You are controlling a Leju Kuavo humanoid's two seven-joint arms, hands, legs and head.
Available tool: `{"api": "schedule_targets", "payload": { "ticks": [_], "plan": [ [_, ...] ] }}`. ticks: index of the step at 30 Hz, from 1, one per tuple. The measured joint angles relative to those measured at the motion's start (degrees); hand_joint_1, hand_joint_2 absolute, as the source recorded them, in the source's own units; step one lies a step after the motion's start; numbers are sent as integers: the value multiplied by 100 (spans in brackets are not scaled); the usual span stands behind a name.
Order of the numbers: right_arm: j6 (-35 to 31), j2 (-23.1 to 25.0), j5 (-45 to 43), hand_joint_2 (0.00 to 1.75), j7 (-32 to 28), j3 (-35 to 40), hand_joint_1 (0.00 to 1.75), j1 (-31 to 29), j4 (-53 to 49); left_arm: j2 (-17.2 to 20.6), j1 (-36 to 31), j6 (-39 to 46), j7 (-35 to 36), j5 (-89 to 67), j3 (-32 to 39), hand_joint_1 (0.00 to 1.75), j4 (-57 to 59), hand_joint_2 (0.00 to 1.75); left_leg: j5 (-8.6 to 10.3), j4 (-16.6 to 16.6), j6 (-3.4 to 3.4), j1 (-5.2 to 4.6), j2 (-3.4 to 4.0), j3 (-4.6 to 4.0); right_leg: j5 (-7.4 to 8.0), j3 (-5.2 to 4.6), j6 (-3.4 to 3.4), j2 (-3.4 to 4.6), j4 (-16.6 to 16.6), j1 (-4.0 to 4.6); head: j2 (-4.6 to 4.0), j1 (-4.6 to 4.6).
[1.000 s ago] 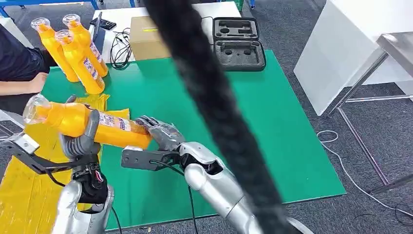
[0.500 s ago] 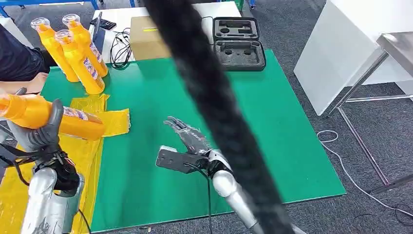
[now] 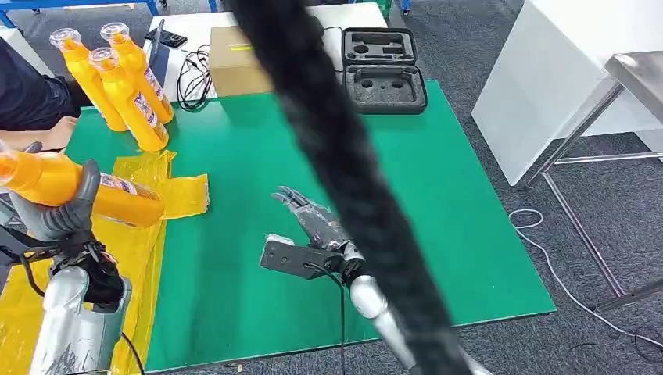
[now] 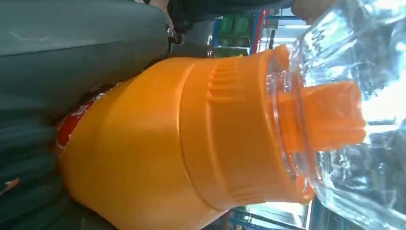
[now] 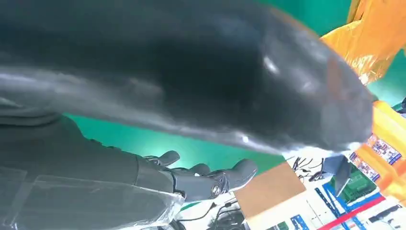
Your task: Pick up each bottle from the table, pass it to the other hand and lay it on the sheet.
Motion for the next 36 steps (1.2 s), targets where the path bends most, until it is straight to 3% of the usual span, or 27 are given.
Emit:
{"api": "schedule_targets", "payload": {
  "ticks": [6, 12, 16, 19, 21, 27, 36],
  "plan": [
    [0, 0, 0, 0, 0, -2, 0, 15, 0, 2, -1, 10, 0, -11, 0, 175, 11, 175, 0, 0, 0, 0, 0, 0, 0, 0, 0, 0, 0, 0, 0, 0],
    [-55, -35, -57, 0, -37, -26, 0, 58, -66, 92, -111, 1168, -98, -1344, 0, 175, 250, 175, 0, 0, 0, 0, -3, 0, 0, 0, 0, 0, 0, 0, 0, 0],
    [-114, -116, -212, 0, -123, -147, 0, 202, -278, 149, -386, 1657, -10, -5224, 464, 175, 735, 175, 1, 0, 0, 0, -7, -1, 0, 0, 0, -1, 0, 0, 0, 0],
    [182, -133, -595, 0, -433, -199, 0, 206, -450, 427, -599, 1620, 1302, -8942, 443, 175, 1332, 175, 0, 0, 0, -1, 0, 2, 1, 6, 0, 1, 1, -3, 0, -2],
    [258, -129, -682, 0, -455, -192, 0, 182, -547, 614, -557, 1659, 1622, -10551, 315, 175, 1633, 175, 0, 0, 0, 1, 9, 4, 2, 3, -1, 5, 1, -2, 0, -2],
    [269, -135, -813, 0, -400, -177, 0, 146, -619, 763, -496, 1681, 1932, -9307, -59, 175, 2072, 175, 2, 0, -1, 2, 11, 1, 2, 2, -1, 3, 2, -2, 0, 0],
    [282, -133, -848, 0, -391, -105, 0, 60, -616, 844, -394, 1685, 1954, -9165, -184, 175, 2155, 175, 1, 0, -1, 1, 5, 0, 2, 2, -1, 3, 2, -2, 0, 0]
  ]
}}
